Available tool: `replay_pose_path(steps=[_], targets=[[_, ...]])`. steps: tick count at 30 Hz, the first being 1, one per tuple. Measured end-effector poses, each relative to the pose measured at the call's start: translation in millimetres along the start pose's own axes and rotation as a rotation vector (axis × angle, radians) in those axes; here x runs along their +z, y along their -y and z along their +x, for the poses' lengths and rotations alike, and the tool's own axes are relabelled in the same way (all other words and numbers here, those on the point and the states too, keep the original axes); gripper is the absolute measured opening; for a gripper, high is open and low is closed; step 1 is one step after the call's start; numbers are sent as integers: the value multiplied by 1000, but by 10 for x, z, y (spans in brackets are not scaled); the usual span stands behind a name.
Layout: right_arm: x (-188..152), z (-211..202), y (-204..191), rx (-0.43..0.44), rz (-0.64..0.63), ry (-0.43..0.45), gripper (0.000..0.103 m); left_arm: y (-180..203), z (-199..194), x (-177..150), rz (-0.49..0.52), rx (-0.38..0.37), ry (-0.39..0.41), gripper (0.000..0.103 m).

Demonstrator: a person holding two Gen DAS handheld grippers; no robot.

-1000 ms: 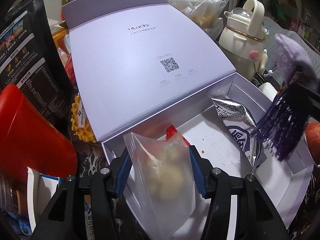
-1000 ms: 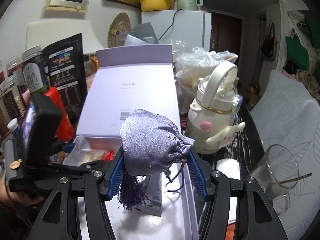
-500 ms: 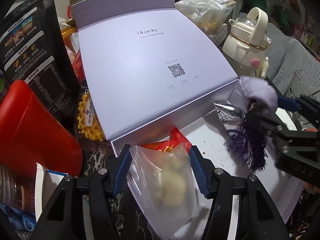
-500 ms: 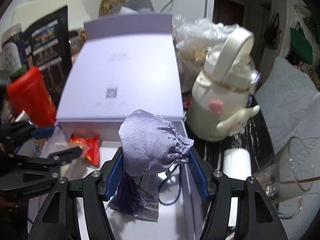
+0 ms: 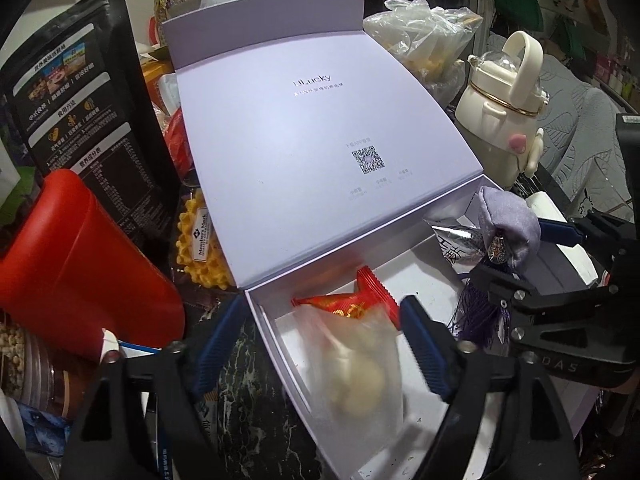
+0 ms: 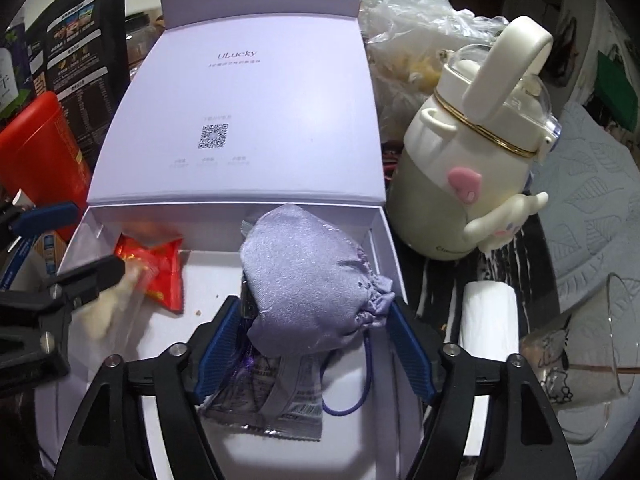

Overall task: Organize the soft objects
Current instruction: 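Open the left gripper to drop the zip bag while the right gripper releases the sachet into the box, then move both grippers back over the remaining items on the table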

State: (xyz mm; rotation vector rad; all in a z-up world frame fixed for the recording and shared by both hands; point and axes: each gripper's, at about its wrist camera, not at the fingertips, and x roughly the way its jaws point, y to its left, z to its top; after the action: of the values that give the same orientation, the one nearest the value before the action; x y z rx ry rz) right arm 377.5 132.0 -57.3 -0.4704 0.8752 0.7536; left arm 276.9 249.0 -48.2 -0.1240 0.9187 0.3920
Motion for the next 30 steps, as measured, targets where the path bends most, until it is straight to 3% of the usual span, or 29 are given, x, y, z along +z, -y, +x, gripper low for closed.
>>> replay_pose_path(steps=[9, 11, 21, 30], targets=[[15, -186, -45, -12, 7, 5, 82, 53, -185, 28, 15, 19, 35, 82], [21, -280, -56, -57, 0, 27, 88, 76, -246, 31, 22, 20, 46, 82], [75, -819, -57, -90, 8, 123, 88, 67, -689, 97, 14, 9, 127, 82], [45, -1589, -157, -119, 16, 260, 88, 33, -1337, 112, 8, -19, 231, 82]])
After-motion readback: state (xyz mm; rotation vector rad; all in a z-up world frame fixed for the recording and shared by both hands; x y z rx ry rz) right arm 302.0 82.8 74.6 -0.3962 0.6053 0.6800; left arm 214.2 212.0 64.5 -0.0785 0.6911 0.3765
